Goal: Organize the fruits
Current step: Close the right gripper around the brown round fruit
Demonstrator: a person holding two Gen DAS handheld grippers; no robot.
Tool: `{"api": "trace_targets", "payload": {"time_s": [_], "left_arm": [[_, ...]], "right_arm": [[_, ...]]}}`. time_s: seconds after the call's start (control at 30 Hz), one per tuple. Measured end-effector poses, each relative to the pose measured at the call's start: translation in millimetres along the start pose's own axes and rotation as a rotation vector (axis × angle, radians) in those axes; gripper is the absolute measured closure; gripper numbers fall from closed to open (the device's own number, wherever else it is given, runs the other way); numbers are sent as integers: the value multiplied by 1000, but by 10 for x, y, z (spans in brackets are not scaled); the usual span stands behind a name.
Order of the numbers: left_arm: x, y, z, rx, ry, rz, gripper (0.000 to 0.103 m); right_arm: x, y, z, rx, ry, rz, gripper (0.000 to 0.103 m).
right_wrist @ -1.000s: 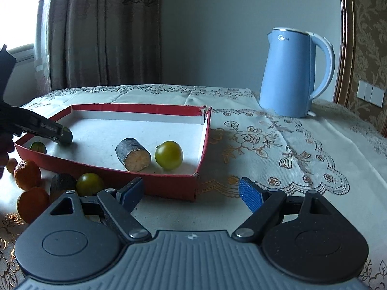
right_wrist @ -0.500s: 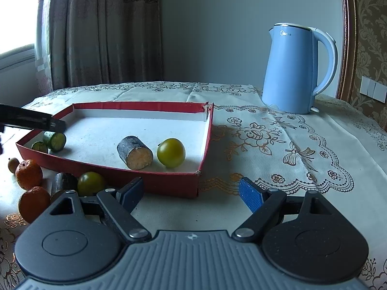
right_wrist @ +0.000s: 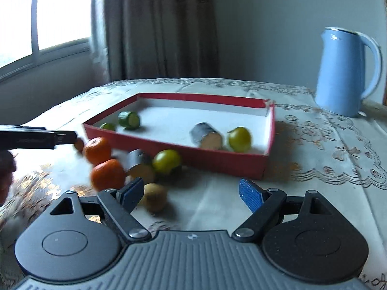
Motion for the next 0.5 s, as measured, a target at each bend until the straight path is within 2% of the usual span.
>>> {"api": "trace_targets", "payload": {"time_s": [0.1,0.2,0.23,0.27,0.3,0.4,0.5], "left_arm": [[36,-44,-45,-17,-4,-14,8],[60,-102,-85,-23,-3,-26,8],[66,-139,-106,-34,-10,-39,8],[86,-159,-131,-55,-28,-51,8],[104,-177,-161,-81,-42,-61,8],[115,-216,-248,-145,-59,-70,8],[97,-224,-222,-136,-59,-69,8]], "right_arm": [[-5,-43,-122,-45,3,-8,17],[-24,-44,-199,-79,12,-1,26],[-30,-48,-234,-92,17,-1,34],[-30,-58,-260,-103,21,-5,45],[-12,-70,-283,-115,20,-16,50],[58,-95,-302,-124,20,-51,59],[98,-106,-332,-133,19,-65,62]]}}
Point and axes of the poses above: each gripper's, at about its wrist camera, not at the fingertips, and x roughly the way its jaws point, z to its right, y to its top, the point moved 10 cm from there along x, roughly the way its jaws point, and after that the axes turned 12 degrees about -y, right-handed, at the moved point
